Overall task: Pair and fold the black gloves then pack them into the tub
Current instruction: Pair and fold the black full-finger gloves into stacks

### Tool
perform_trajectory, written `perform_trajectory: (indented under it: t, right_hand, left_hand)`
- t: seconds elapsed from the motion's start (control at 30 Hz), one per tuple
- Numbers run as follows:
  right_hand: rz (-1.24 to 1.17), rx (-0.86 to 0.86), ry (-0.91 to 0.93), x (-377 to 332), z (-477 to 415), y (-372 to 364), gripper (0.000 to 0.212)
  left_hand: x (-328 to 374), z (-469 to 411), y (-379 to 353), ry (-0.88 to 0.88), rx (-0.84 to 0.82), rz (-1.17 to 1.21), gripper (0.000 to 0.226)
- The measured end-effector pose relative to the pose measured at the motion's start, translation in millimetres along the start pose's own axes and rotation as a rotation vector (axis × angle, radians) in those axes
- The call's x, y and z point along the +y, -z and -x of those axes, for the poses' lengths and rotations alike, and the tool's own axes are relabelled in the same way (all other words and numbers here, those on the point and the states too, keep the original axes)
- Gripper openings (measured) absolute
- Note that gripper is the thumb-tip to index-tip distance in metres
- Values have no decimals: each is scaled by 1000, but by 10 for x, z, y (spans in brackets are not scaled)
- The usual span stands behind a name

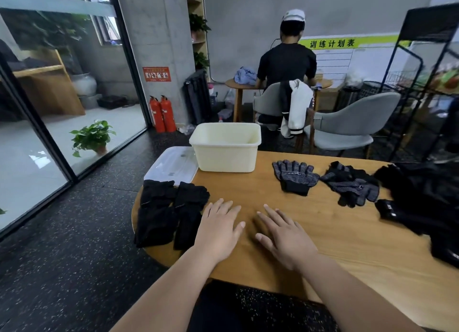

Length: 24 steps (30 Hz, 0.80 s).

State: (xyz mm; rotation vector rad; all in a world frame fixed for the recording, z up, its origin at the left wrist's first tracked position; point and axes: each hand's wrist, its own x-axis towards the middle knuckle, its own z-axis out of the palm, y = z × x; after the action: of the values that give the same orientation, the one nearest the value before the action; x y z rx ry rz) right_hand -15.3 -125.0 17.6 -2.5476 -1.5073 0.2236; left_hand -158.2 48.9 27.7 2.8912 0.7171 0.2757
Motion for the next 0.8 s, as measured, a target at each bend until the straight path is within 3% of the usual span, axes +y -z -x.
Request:
perform_trajectory:
  t: [0.2, 0.4, 0.53, 0.8]
  right_hand:
    - [16, 6, -134, 479, 189, 4, 87]
    - [17, 4, -258, 883, 459, -17, 75]
    - [46, 40, -343, 1102, 637, -80, 115]
    - [54, 85, -439, 1397, 791, -79, 74]
  left_hand:
    - [461, -166, -146, -108, -63, 21, 59]
    - [877, -279, -349, -196, -121, 48, 59]
    - [1128, -353, -485, -241, -166, 60, 59]
    - [1449, -517, -741, -284, -201, 75, 60]
